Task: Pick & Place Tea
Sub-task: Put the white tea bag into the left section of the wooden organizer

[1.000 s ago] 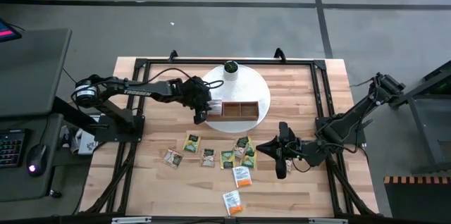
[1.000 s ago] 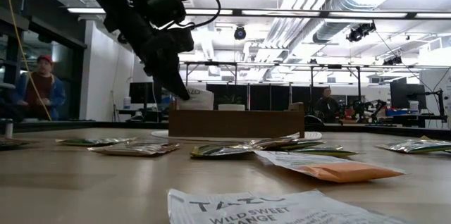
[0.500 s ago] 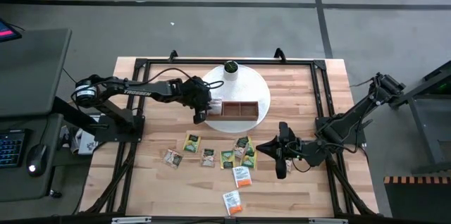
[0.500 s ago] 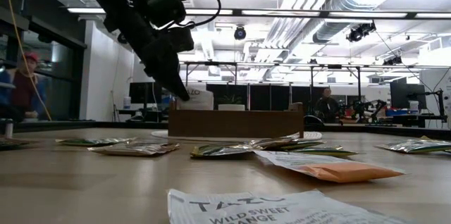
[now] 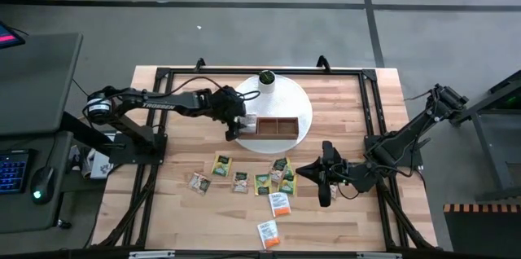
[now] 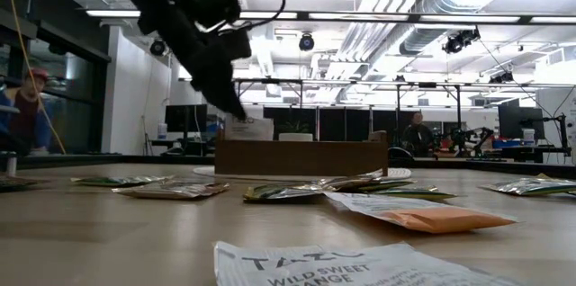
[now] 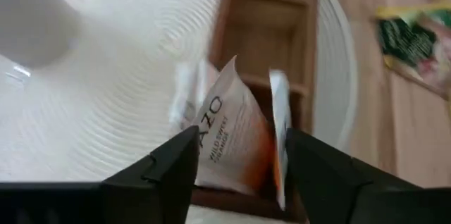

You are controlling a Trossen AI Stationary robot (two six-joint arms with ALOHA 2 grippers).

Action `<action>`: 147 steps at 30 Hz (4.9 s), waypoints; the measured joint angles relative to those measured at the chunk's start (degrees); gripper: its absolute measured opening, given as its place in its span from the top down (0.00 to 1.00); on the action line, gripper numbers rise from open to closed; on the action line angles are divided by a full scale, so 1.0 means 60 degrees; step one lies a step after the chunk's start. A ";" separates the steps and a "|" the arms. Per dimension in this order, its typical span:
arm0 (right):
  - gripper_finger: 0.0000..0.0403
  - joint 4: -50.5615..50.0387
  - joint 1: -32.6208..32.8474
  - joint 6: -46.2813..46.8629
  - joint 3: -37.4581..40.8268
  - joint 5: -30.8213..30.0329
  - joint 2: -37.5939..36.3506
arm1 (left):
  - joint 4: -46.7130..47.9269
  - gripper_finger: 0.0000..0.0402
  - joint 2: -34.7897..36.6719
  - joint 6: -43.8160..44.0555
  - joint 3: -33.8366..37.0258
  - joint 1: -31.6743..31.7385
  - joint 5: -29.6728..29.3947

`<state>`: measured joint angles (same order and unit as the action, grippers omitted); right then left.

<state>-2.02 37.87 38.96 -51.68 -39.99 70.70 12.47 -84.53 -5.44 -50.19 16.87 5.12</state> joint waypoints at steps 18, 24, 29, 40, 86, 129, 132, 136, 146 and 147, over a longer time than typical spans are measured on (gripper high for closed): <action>1.00 -0.0041 0.0000 0.0000 0.0004 0.0415 0.0000 | 0.4821 0.44 0.0046 0.0503 -0.4020 -0.0001 -0.0867; 1.00 -0.0046 0.0003 0.0000 0.0004 0.0681 0.0037 | 0.5395 0.44 0.0756 0.1500 -0.3911 -0.0383 -0.0117; 1.00 -0.0368 0.0011 0.0276 0.0004 0.0684 0.0295 | 0.5030 0.44 0.1314 0.2524 -0.3593 -0.1626 -0.0468; 1.00 0.0385 0.0004 0.1231 0.0004 0.1254 0.2429 | 0.1356 0.44 0.1107 0.5821 -0.1607 -0.5165 -0.2517; 1.00 0.0294 0.0259 0.3086 -0.1224 0.3367 0.6889 | -0.5410 0.44 -0.3169 1.0260 -0.0285 -0.7002 -0.2666; 1.00 0.0503 0.0262 0.3186 -0.1173 0.3050 0.6929 | -0.4712 0.49 -0.5473 1.3949 -0.2617 -0.6179 0.0014; 1.00 0.0520 0.0275 0.3187 -0.1173 0.3042 0.6931 | -0.4667 0.60 -0.5475 1.3918 -0.2605 -0.6179 0.0013; 1.00 0.0534 0.0280 0.3187 -0.1173 0.3078 0.6932 | -0.4513 0.81 -0.5475 1.3708 -0.2609 -0.6179 0.0026; 1.00 0.0611 0.0364 0.3184 -0.1173 0.3232 0.6932 | -0.4566 0.99 -0.5475 1.3173 -0.2609 -0.6179 0.0184; 1.00 0.0636 0.0375 0.3184 -0.1173 0.3239 0.6932 | -0.4565 0.99 -0.5475 1.3127 -0.2609 -0.6179 0.0171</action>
<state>1.80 40.12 58.06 -58.72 -20.56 112.29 -14.92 -117.38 73.32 -65.84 -20.21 6.14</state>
